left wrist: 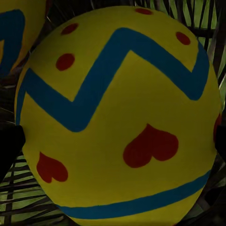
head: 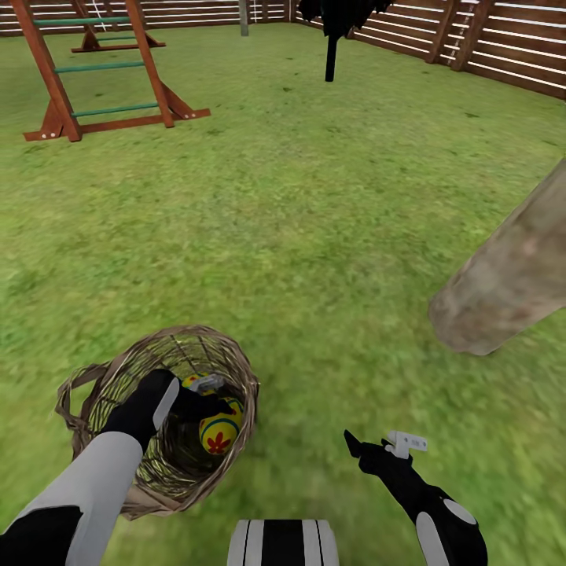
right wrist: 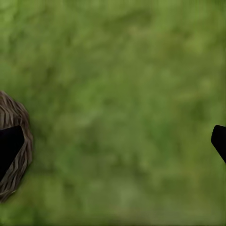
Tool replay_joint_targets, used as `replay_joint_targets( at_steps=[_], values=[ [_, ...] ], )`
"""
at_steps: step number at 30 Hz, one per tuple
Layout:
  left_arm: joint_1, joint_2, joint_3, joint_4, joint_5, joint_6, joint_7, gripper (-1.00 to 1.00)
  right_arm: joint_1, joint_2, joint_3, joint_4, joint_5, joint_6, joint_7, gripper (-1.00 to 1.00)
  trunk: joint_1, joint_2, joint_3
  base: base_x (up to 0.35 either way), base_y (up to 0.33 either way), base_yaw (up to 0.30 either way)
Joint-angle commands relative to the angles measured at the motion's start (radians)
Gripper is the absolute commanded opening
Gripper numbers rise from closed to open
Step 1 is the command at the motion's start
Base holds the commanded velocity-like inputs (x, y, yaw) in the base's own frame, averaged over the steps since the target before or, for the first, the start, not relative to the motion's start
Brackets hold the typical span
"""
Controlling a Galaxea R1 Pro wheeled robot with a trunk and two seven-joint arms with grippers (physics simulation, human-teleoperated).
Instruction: Take the three Easter eggs out of the wicker basket on the lawn in the garden, then place them on the lawn next to a single tree (choose any tree) so that all three eggs are next to the same tree and none are left in the basket.
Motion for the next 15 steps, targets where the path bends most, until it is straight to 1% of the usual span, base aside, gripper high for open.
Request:
replay_joint_targets(
  at_steps=[1, 7, 9, 14, 15],
  values=[
    [0.0, 0.0, 0.002, -0.001, 0.01, 0.006, 0.004, -1.0, 0.0, 0.001, -0.003, -0.001, -0.003, 0.006, 0.005, 1.0, 0.0, 0.0, -0.001, 0.0, 0.0, 0.0],
    [0.0, 0.0, 0.002, -0.001, 0.01, 0.006, 0.004, -1.0, 0.0, 0.001, -0.003, -0.001, -0.003, 0.006, 0.005, 1.0, 0.0, 0.0, -0.001, 0.0, 0.0, 0.0],
    [0.0, 0.0, 0.002, -0.001, 0.01, 0.006, 0.004, -1.0, 0.0, 0.001, -0.003, -0.001, -0.003, 0.006, 0.005, 1.0, -0.001, 0.0, 0.007, 0.0, 0.0, 0.0],
    [0.0, 0.0, 0.002, 0.0, 0.01, 0.006, 0.004, -1.0, 0.0, 0.001, -0.003, -0.001, -0.003, 0.006, 0.005, 1.0, -0.001, 0.0, 0.007, 0.0, 0.0, 0.0],
    [0.0, 0.0, 0.002, -0.001, 0.01, 0.006, 0.004, -1.0, 0.0, 0.001, -0.003, -0.001, -0.003, 0.006, 0.005, 1.0, -0.002, 0.0, 0.011, 0.0, 0.0, 0.0]
  ],
)
